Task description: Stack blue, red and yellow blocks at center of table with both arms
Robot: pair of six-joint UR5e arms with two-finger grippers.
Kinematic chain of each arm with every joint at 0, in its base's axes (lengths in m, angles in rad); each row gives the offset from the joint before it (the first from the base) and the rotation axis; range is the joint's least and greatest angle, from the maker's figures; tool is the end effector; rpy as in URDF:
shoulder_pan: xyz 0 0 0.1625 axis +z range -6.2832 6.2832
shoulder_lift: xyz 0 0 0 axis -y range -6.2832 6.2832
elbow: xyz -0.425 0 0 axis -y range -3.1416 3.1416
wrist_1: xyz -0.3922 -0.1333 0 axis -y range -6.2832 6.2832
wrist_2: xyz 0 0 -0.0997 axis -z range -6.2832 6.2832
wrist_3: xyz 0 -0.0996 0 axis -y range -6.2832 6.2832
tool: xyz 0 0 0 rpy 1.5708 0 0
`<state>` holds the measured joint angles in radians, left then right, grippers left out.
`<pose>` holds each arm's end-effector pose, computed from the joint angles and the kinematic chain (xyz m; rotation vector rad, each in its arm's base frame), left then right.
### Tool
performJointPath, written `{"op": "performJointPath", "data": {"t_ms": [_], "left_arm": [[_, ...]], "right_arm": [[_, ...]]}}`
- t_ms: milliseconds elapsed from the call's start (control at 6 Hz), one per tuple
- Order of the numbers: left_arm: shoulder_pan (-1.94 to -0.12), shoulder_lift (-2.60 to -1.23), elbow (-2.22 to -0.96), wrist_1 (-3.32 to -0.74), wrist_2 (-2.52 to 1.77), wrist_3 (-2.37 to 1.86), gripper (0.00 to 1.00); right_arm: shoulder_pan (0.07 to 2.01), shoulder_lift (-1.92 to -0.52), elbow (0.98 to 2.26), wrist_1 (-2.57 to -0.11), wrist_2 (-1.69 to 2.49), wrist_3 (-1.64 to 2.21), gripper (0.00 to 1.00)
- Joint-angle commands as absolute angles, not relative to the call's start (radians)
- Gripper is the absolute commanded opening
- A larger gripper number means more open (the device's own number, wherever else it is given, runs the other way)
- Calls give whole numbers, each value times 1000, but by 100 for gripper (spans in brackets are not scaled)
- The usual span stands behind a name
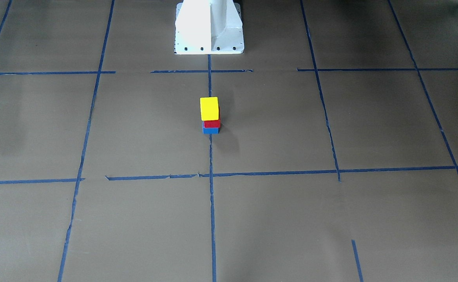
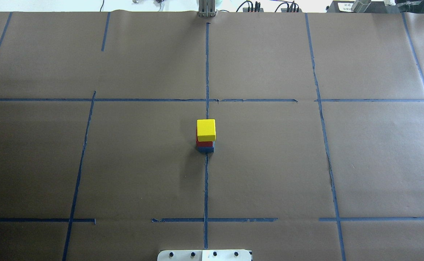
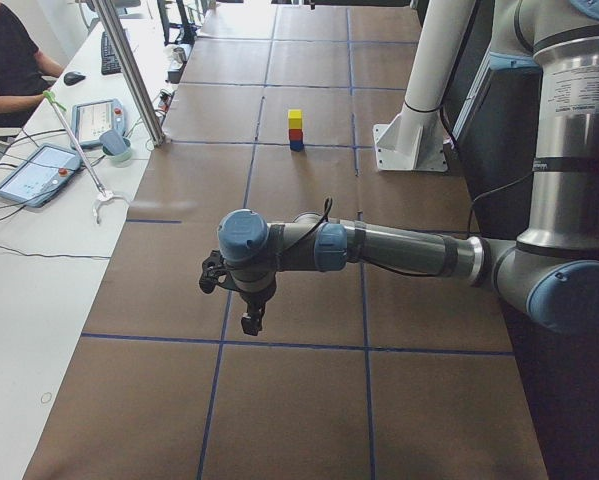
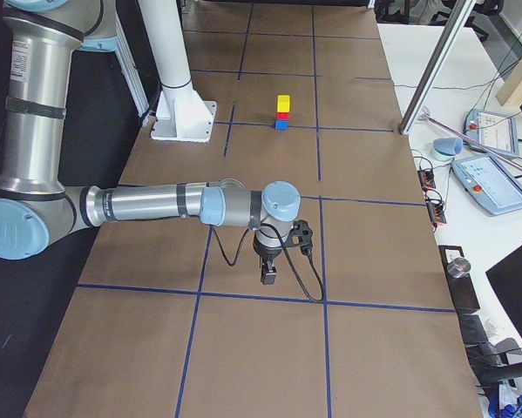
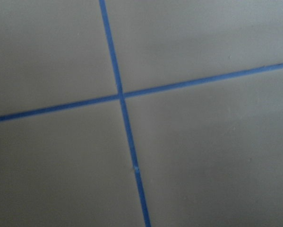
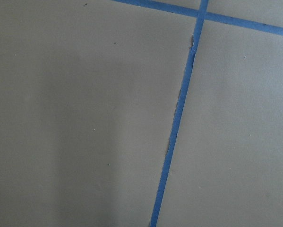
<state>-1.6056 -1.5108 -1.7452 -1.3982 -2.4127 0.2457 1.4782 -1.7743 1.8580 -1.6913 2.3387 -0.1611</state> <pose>-0.0750 -0.4575 0.6140 0.0636 0.8422 0.1737 0.0267 -0.4061 0.6212 -0.0087 -0.7703 -0.2269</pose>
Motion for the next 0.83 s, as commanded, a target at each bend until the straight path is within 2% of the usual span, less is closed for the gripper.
{"op": "performJointPath", "data": {"t_ms": [0, 667], "left_arm": [[-1612, -1486, -1764, -1352, -2411, 142, 100], [-1600, -1477, -1767, -1382, -2288, 129, 100]], "right_arm": [[1537, -1848, 1876, -1559, 2355, -180, 100], [1552, -1861, 1882, -1549, 2379, -170, 100]]}}
